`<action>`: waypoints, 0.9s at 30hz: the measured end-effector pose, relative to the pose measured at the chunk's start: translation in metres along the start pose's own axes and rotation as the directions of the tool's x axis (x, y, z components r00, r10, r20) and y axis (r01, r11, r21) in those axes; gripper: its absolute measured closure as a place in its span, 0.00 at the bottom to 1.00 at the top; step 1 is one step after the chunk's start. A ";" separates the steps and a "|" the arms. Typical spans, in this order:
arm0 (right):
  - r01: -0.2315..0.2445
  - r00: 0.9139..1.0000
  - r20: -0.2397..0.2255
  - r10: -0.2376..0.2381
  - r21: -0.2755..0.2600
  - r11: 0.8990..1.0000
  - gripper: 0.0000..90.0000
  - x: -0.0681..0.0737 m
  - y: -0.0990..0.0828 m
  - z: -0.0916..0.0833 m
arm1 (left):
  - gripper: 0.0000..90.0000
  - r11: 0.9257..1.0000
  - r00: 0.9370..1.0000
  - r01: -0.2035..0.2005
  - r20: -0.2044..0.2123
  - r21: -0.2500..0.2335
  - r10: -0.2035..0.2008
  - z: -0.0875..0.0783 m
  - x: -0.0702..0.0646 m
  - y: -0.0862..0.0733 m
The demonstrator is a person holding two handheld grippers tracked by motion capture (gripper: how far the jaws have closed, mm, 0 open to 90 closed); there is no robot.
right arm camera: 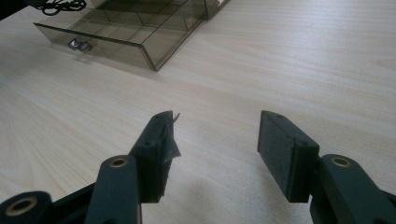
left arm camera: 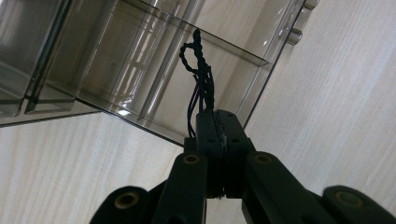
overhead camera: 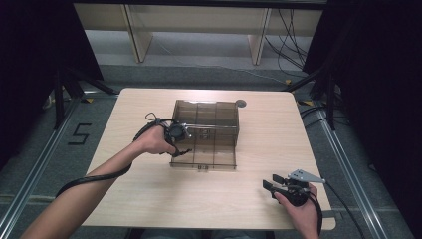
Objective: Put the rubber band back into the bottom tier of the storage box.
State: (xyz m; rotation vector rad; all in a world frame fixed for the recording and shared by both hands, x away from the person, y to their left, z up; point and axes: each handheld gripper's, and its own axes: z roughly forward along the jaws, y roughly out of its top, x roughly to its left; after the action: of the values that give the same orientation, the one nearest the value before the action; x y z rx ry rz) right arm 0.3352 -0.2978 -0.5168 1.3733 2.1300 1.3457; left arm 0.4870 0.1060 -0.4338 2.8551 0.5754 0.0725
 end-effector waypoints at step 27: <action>-0.001 1.000 -0.002 0.001 -0.001 1.000 0.52 0.000 0.000 0.000 | 0.98 1.000 1.000 0.004 0.002 0.002 -0.004 0.010 0.001 0.008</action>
State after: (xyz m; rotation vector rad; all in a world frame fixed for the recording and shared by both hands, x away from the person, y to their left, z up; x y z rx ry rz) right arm 0.3352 -0.2979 -0.5168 1.3740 2.1301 1.3489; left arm 0.4914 0.0972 -0.4413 2.8550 0.5817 0.0689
